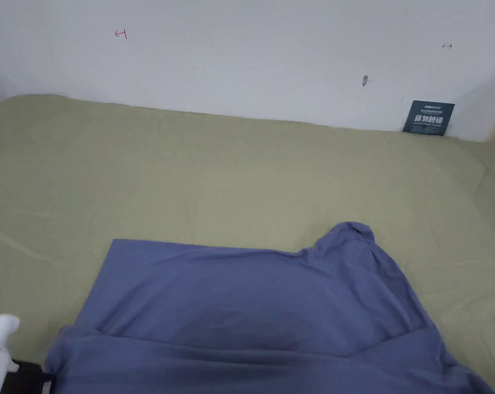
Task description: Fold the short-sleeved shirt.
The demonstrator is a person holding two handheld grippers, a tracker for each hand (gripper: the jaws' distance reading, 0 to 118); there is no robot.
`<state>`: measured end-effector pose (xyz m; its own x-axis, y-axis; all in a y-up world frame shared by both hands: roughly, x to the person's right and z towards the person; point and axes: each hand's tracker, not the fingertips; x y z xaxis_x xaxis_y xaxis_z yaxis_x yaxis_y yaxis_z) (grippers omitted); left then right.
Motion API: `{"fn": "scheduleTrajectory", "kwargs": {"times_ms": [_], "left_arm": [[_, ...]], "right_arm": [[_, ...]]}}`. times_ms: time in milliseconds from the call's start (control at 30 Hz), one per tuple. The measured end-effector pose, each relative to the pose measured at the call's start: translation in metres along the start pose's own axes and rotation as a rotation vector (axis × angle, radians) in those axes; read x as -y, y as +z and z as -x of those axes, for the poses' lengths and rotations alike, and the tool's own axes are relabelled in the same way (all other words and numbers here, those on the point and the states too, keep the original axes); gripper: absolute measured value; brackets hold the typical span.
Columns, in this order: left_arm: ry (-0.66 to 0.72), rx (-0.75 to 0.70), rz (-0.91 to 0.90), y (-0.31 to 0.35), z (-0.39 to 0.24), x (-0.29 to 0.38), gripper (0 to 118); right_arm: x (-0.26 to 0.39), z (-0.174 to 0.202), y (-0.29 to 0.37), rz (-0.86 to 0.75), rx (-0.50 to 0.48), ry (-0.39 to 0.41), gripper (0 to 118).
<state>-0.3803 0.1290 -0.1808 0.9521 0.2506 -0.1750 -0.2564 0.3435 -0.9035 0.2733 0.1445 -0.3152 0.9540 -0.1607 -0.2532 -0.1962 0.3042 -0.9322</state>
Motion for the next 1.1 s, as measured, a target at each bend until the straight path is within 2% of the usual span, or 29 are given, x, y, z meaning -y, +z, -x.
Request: {"fn": "scheduleTrajectory", "kwargs": {"times_ms": [100, 133, 333, 367, 400, 433, 467, 500, 567, 633, 700, 733, 767, 800, 833, 900, 1000, 1100], "left_arm": [[0.041, -0.002, 0.040, -0.020, 0.008, 0.012, 6], [0.052, 0.000, 0.039, -0.024, 0.009, 0.017, 6], [0.086, 0.011, 0.034, -0.031, 0.018, 0.018, 6], [0.084, 0.012, 0.033, -0.030, 0.016, 0.018, 9], [0.085, 0.012, 0.038, -0.026, 0.013, 0.017, 24], [0.084, -0.003, 0.040, -0.021, 0.011, 0.017, 68], [0.077, -0.026, 0.040, -0.013, 0.010, 0.017, 96], [0.063, -0.042, 0.034, -0.003, 0.009, 0.017, 106], [0.027, -0.045, 0.003, 0.018, 0.006, 0.016, 103], [0.011, -0.060, -0.028, 0.032, 0.004, 0.010, 98], [0.015, -0.074, -0.058, 0.047, -0.001, 0.002, 81], [0.018, -0.077, -0.080, 0.051, -0.005, -0.004, 60], [0.015, -0.079, -0.100, 0.055, -0.009, -0.009, 37], [0.001, -0.077, -0.129, 0.056, -0.016, -0.016, 15], [-0.021, -0.077, -0.159, 0.056, -0.021, -0.023, 6], [-0.044, -0.071, -0.198, 0.047, -0.029, -0.039, 0], [-0.046, -0.055, -0.169, 0.026, -0.038, -0.075, 0], [-0.064, -0.034, -0.173, 0.002, -0.042, -0.123, 0]], "right_arm": [[0.012, -0.005, -0.022, 0.021, 0.017, -0.023, 4], [0.014, -0.006, -0.025, 0.014, 0.021, -0.052, 4], [0.008, -0.008, -0.035, 0.017, 0.050, -0.003, 4], [0.005, -0.012, -0.034, 0.021, 0.039, -0.004, 5], [0.003, -0.012, -0.031, 0.034, 0.039, -0.009, 10], [0.003, -0.011, -0.023, 0.032, 0.040, -0.012, 36], [0.002, -0.011, -0.014, 0.028, 0.047, -0.010, 64], [0.002, -0.010, -0.004, 0.019, 0.058, 0.006, 82], [-0.001, -0.009, 0.018, -0.025, 0.060, 0.058, 74], [-0.005, 0.008, 0.039, -0.060, 0.094, 0.060, 74], [-0.015, 0.015, 0.054, -0.106, 0.072, 0.052, 74], [-0.020, 0.020, 0.058, -0.123, 0.048, 0.054, 66], [-0.025, 0.027, 0.057, -0.139, 0.017, 0.056, 50], [-0.030, 0.033, 0.057, -0.148, -0.003, 0.065, 23], [-0.036, 0.038, 0.054, -0.155, -0.011, 0.070, 0], [-0.050, 0.050, 0.038, -0.146, -0.009, 0.074, 0], [-0.072, 0.067, 0.015, -0.148, 0.009, 0.120, 0], [-0.103, 0.075, -0.011, -0.134, -0.050, 0.091, 0]]}}
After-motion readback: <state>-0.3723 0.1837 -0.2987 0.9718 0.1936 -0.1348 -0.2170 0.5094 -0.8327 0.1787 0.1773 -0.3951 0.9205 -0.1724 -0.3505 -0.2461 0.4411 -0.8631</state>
